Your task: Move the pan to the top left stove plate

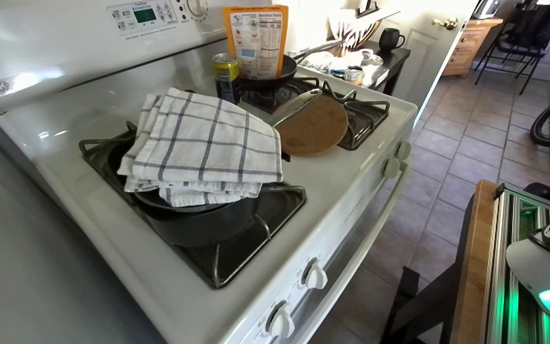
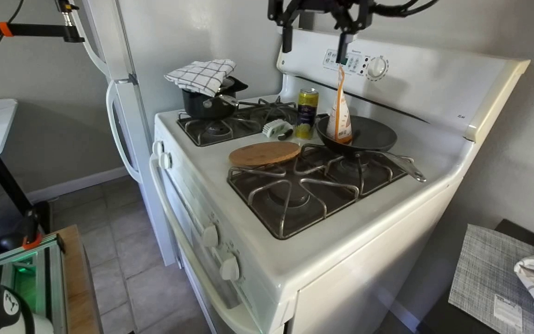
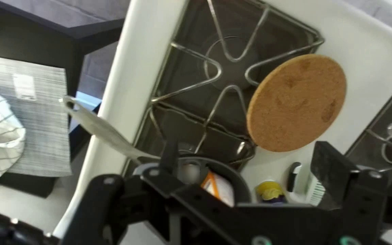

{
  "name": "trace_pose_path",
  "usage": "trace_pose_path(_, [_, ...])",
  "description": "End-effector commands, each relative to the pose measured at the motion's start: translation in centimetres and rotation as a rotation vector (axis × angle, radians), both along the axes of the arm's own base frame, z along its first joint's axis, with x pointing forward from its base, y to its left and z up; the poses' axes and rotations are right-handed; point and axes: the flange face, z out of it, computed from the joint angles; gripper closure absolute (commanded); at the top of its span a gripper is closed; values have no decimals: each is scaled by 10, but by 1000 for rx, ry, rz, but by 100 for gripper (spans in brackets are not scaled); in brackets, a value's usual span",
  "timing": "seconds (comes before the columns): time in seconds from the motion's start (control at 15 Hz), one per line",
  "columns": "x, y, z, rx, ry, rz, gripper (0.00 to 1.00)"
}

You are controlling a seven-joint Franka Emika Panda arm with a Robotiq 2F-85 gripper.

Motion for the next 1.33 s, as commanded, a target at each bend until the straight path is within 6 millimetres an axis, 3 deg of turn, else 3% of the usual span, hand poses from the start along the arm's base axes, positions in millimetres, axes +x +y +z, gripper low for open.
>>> trace_pose_path(0.0, [65,-16,5,-167,-98,-30,0])
trace_pose_path(0.07, [75,-16,9,-194,-154,-51,0])
trace_pose_path(0.13, [49,-13,10,-138,-105,-21,0])
trace_pose_path(0.33, [75,-15,3,-175,-142,-35,0])
trace_pose_path(0.73, [93,-66,-23,-30,-158,268,0])
trace_pose_path(1.0, [126,-115,-56,-53,-101,436,0])
trace_pose_path(1.07, [134,-121,-62,-101,-99,359,0])
trace_pose_path(1.13, [113,-111,-51,-58,-121,379,0])
trace_pose_path(1.27, [127,-122,-65,-79,-102,371,0])
